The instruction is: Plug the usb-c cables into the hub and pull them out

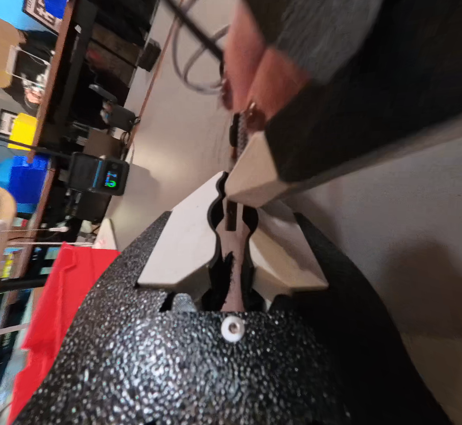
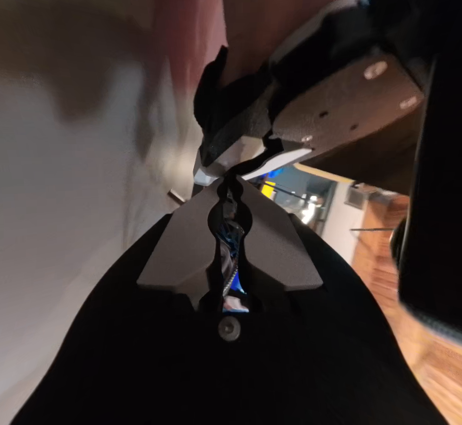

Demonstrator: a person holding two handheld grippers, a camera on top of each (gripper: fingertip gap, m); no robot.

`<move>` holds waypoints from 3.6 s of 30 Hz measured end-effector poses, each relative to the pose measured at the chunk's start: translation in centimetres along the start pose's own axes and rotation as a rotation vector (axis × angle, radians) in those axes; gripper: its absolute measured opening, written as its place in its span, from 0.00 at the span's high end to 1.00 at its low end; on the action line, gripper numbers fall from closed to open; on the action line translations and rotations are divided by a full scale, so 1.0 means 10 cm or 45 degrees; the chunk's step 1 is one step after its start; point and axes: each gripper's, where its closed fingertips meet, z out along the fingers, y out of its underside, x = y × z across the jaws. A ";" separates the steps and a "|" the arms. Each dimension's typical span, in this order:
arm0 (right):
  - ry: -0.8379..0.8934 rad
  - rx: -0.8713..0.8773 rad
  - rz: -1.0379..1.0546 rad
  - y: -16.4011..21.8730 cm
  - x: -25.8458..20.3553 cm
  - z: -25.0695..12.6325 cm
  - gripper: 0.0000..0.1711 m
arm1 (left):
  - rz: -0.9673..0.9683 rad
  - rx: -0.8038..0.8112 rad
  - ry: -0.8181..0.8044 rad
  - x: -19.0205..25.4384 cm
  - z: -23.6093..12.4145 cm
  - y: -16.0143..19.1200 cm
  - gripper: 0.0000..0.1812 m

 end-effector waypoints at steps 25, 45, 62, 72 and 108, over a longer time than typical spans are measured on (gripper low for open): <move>-0.158 -0.050 0.542 0.29 -0.34 -0.17 0.91 | 0.233 0.125 0.011 0.11 0.04 0.09 0.96; -0.258 -0.058 0.632 0.26 -0.41 -0.05 0.98 | 0.287 0.125 -0.030 0.16 0.02 0.05 0.96; -0.264 0.096 0.947 0.17 -0.25 -0.14 0.84 | 0.214 0.153 -0.099 0.03 0.01 0.07 0.96; -0.137 -0.160 0.595 0.58 -0.26 -0.20 0.90 | 0.431 0.472 -0.201 0.11 -0.29 -0.37 0.96; 0.728 -0.246 1.458 4.11 1.98 -2.42 0.98 | -0.259 0.347 -0.207 -0.25 -0.08 -0.15 0.76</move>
